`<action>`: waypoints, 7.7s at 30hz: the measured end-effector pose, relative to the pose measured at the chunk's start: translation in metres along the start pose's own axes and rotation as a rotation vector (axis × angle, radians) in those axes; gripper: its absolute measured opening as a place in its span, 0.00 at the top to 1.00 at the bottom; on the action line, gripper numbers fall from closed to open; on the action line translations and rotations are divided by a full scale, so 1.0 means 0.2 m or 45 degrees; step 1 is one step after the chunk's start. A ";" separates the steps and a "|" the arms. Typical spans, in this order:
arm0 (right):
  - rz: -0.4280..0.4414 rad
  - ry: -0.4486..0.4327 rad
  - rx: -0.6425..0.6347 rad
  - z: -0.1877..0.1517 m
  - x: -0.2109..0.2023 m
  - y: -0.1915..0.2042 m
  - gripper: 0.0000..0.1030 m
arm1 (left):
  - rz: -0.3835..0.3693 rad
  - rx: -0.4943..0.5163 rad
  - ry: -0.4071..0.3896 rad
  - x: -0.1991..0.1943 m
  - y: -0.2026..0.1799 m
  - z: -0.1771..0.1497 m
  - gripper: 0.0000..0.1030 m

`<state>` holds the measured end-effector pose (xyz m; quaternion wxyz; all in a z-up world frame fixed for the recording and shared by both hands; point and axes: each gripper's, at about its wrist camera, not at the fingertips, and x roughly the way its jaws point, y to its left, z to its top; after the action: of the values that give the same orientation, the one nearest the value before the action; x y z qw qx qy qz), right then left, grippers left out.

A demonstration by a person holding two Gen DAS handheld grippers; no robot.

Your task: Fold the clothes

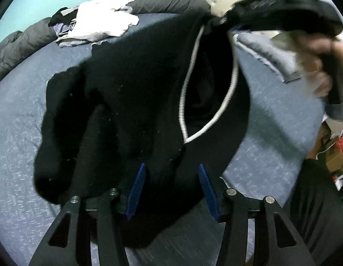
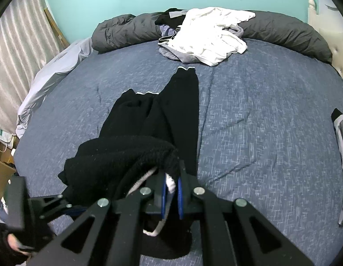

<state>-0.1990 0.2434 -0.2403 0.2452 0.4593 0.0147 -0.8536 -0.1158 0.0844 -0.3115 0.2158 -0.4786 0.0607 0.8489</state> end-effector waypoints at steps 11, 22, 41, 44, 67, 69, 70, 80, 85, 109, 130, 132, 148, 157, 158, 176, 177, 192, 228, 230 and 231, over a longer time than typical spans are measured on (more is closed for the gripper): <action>0.040 -0.015 0.013 -0.06 -0.06 0.01 0.93 | 0.012 0.031 -0.012 -0.01 0.08 0.00 0.91; 0.078 -0.138 -0.017 0.01 -0.32 0.08 0.93 | 0.067 0.025 -0.296 -0.63 0.24 0.18 0.92; 0.051 -0.585 -0.151 0.64 -1.35 0.44 0.94 | 0.327 0.102 -0.747 -1.81 0.29 0.87 0.93; 0.037 -0.673 -0.183 0.75 -1.56 0.51 0.94 | 0.370 0.135 -0.797 -2.01 0.26 0.97 0.93; -0.055 -0.902 -0.288 0.61 -2.33 0.69 0.94 | 0.393 0.272 -1.029 -2.72 -0.15 0.97 0.93; -0.062 -0.911 -0.289 0.59 -2.37 0.71 0.95 | 0.390 0.276 -1.038 -2.73 -0.17 0.95 0.93; -0.062 -0.919 -0.288 0.57 -2.39 0.72 0.95 | 0.390 0.279 -1.044 -2.74 -0.19 0.93 0.93; -0.061 -0.964 -0.298 0.49 -2.54 0.79 0.95 | 0.411 0.293 -1.106 -2.86 -0.26 0.86 0.93; -0.044 -0.983 -0.320 0.52 -2.58 0.84 0.95 | 0.422 0.278 -1.128 -2.93 -0.25 0.84 0.93; -0.052 -0.406 -0.152 0.73 -0.99 0.32 0.94 | 0.307 0.014 -0.583 -1.54 0.38 1.06 0.93; -0.057 -0.202 0.035 1.31 0.28 -0.23 0.94 | 0.231 -0.166 -0.338 -0.29 1.16 1.56 0.93; -0.077 -0.192 0.025 1.37 0.38 -0.26 0.94 | 0.238 -0.179 -0.326 -0.22 1.21 1.60 0.93; -0.089 0.028 0.132 1.25 1.17 -0.61 0.58 | 0.174 -0.350 -0.045 0.69 1.53 1.54 0.88; -0.051 -0.117 0.359 1.15 1.03 -0.79 0.25 | 0.170 -0.487 -0.190 0.56 1.62 1.31 0.36; -0.036 -0.129 0.352 1.12 1.00 -0.79 0.25 | 0.180 -0.479 -0.205 0.52 1.62 1.26 0.36; 0.132 0.029 0.507 -0.10 0.30 -0.96 0.25 | -0.022 -0.569 0.048 0.11 1.46 0.02 0.36; 0.128 0.042 0.533 -0.14 0.29 -0.96 0.25 | -0.043 -0.589 0.069 0.10 1.45 -0.03 0.36; 0.130 0.187 0.644 -0.53 0.21 -0.86 0.40 | -0.134 -0.710 0.152 -0.04 1.36 -0.37 0.37; -0.416 -0.095 0.536 -0.03 -0.45 -1.20 0.55 | 0.470 -0.763 -0.110 -0.84 1.97 -0.21 0.56; -0.317 -0.111 0.526 -0.07 -0.45 -1.13 0.55 | 0.428 -0.777 -0.110 -0.85 1.94 -0.22 0.56; -0.282 -0.095 0.517 -0.10 -0.44 -1.10 0.55 | 0.365 -0.732 -0.087 -0.81 1.86 -0.22 0.56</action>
<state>-0.2379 0.4766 -0.2266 0.0530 0.4630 -0.1163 -0.8771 -0.1655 -0.3140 -0.2376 -0.0480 -0.4777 -0.1219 0.8687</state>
